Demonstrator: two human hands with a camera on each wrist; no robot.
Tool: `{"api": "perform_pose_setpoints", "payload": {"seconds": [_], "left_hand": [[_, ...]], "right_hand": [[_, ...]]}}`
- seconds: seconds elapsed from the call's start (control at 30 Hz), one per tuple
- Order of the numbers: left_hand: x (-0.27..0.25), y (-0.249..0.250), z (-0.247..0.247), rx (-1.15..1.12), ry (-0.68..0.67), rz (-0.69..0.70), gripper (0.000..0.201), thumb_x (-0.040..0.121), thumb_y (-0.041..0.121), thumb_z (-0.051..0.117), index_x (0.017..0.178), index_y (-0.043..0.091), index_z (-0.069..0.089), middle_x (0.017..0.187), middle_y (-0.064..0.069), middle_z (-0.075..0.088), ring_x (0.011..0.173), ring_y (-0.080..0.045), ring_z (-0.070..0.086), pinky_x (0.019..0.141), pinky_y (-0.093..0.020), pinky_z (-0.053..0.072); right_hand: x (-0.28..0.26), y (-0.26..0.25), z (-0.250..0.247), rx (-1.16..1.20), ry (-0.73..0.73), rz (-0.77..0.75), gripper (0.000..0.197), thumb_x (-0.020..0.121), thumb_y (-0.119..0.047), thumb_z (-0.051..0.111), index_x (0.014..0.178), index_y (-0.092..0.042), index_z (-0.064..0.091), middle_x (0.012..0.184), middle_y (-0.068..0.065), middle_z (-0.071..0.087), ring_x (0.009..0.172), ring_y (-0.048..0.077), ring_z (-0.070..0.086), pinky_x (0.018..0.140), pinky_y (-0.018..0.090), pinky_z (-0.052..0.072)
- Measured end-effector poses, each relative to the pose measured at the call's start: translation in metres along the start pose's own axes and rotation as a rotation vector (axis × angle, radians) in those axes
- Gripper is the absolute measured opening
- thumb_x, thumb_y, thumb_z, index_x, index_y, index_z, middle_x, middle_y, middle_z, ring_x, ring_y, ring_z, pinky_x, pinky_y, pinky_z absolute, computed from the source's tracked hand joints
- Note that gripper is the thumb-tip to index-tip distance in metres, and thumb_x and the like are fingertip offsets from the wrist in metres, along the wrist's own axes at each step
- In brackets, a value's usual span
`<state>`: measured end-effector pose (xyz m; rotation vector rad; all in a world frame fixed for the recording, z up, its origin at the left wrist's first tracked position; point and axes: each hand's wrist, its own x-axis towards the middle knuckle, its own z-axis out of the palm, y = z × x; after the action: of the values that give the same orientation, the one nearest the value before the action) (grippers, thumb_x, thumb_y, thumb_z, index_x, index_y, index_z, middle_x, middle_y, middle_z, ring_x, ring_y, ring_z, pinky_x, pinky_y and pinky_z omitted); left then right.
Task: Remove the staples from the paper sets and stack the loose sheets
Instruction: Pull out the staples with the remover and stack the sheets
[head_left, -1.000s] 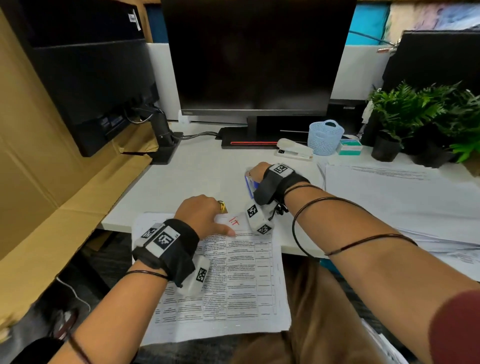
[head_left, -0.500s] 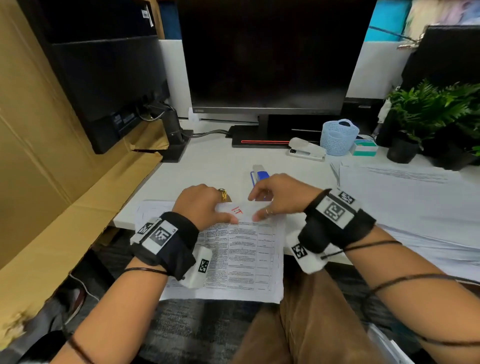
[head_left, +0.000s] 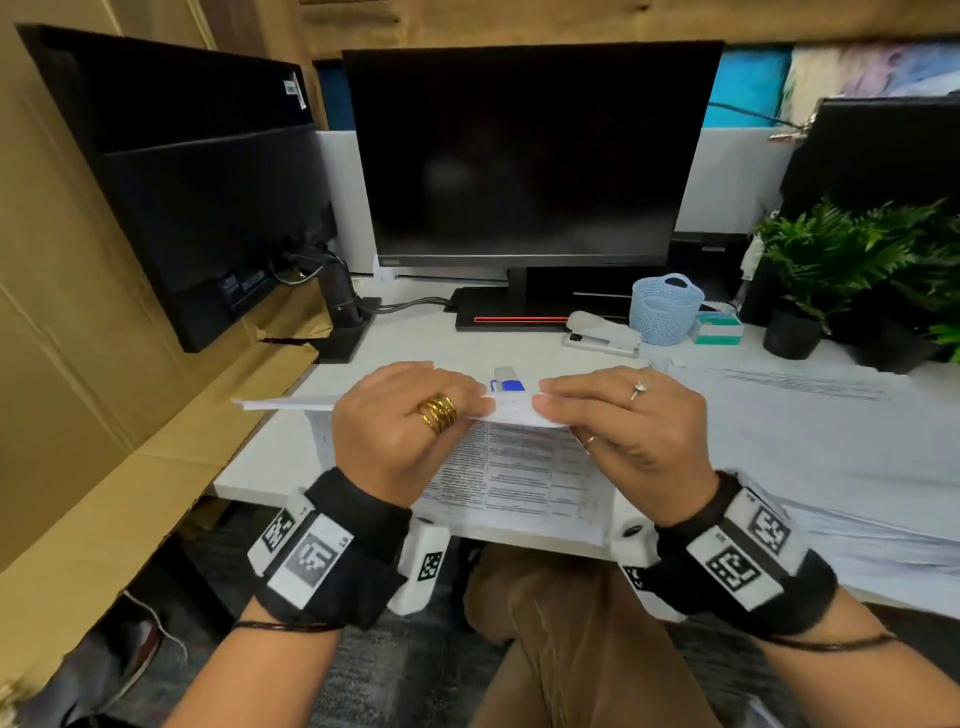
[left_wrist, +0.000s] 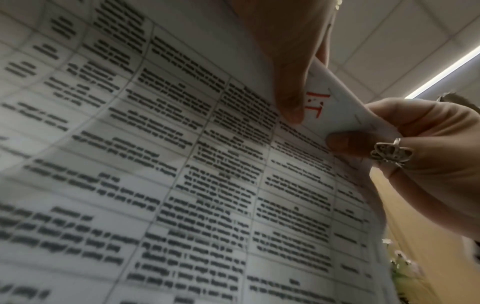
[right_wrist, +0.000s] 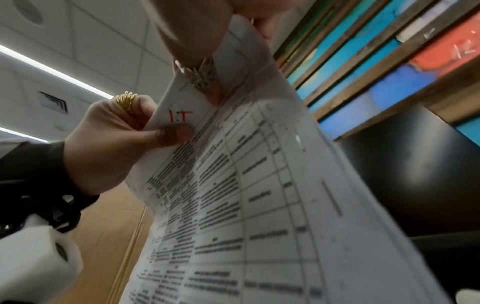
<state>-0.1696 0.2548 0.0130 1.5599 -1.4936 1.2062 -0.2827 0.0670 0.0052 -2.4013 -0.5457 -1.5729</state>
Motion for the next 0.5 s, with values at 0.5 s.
{"api": "perform_pose_setpoints", "payload": {"seconds": [0.5], "left_hand": [[0.022,0.019,0.003,0.072,0.096,0.11,0.018,0.082,0.011,0.072,0.066,0.004,0.074,0.081,-0.008,0.073,0.073,-0.02,0.071,0.074,-0.034,0.053]], "right_hand": [[0.002,-0.005,-0.031,-0.143,0.1,-0.114,0.017,0.089,-0.002,0.061,0.089,-0.011,0.076,0.098,-0.001,0.072,0.083,0.02,0.07,0.063,0.034,0.051]]}}
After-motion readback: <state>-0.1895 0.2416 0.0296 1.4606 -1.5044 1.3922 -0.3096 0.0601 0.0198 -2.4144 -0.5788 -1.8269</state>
